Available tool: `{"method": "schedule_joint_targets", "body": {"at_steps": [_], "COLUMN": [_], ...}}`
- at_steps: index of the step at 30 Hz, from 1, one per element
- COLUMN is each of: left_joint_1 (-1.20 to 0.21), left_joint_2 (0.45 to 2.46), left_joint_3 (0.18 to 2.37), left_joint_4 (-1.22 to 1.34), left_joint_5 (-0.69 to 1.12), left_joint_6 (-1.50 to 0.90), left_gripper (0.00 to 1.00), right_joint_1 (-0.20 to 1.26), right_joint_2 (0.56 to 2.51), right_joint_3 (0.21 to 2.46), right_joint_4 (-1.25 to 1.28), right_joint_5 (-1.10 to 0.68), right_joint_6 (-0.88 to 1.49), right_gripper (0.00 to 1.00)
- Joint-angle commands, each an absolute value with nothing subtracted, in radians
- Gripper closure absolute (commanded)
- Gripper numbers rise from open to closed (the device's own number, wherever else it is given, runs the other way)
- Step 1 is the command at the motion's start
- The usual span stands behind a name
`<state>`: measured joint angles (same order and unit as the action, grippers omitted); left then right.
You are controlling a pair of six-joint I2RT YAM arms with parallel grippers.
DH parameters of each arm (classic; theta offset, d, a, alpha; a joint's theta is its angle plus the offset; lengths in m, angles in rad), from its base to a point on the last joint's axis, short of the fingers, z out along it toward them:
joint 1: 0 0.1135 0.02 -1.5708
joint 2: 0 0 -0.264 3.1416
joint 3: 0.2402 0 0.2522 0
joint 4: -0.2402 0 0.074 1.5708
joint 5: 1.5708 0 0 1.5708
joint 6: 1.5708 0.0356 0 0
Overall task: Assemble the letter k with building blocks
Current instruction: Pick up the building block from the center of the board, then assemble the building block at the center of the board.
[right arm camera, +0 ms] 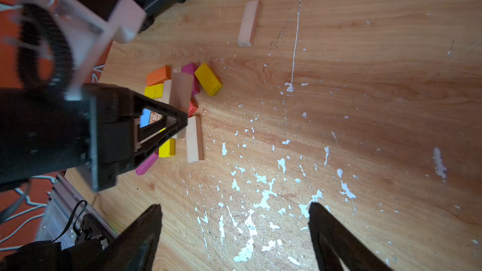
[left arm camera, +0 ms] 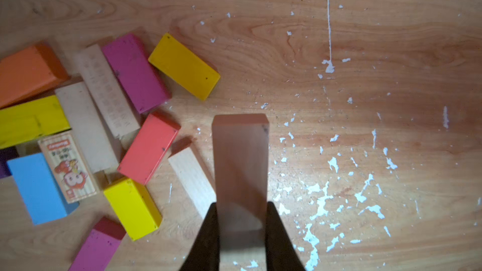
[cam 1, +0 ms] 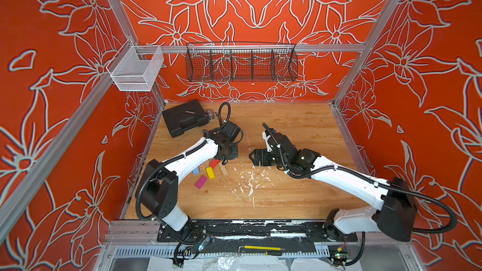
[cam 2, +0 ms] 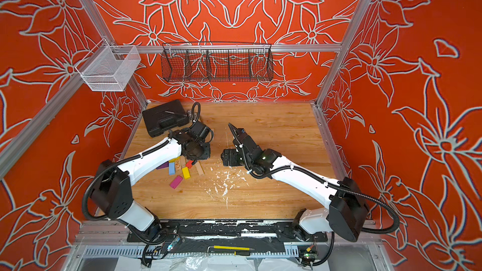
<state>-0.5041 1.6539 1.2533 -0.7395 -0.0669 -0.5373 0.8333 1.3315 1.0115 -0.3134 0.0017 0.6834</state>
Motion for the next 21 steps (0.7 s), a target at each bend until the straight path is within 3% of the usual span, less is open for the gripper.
{"method": "schedule_joint_targets", "body": {"at_steps": [1, 12, 21], "left_joint_1": [-0.477, -0.44, -0.408], "left_joint_2": [1.74, 2.01, 2.095], "left_joint_3": [1.314, 1.509, 1.567], "left_joint_4": [-0.749, -0.736, -0.744], "left_joint_5": [-0.043, -0.038, -0.031], "left_joint_6": [-0.483, -0.453, -0.432], "left_gripper": [0.83, 0.83, 0.79], "right_joint_1": [0.839, 0.838, 0.839], "right_joint_2": [1.279, 1.22, 1.219], "right_joint_3": [0.973, 0.923, 0.92], "right_joint_4": [-0.333, -0.343, -0.347], "right_joint_5": [0.061, 0.102, 0.11], "right_joint_6": [0.714, 0.739, 0.738], "right_gripper": [0.1, 0.1, 0.1]}}
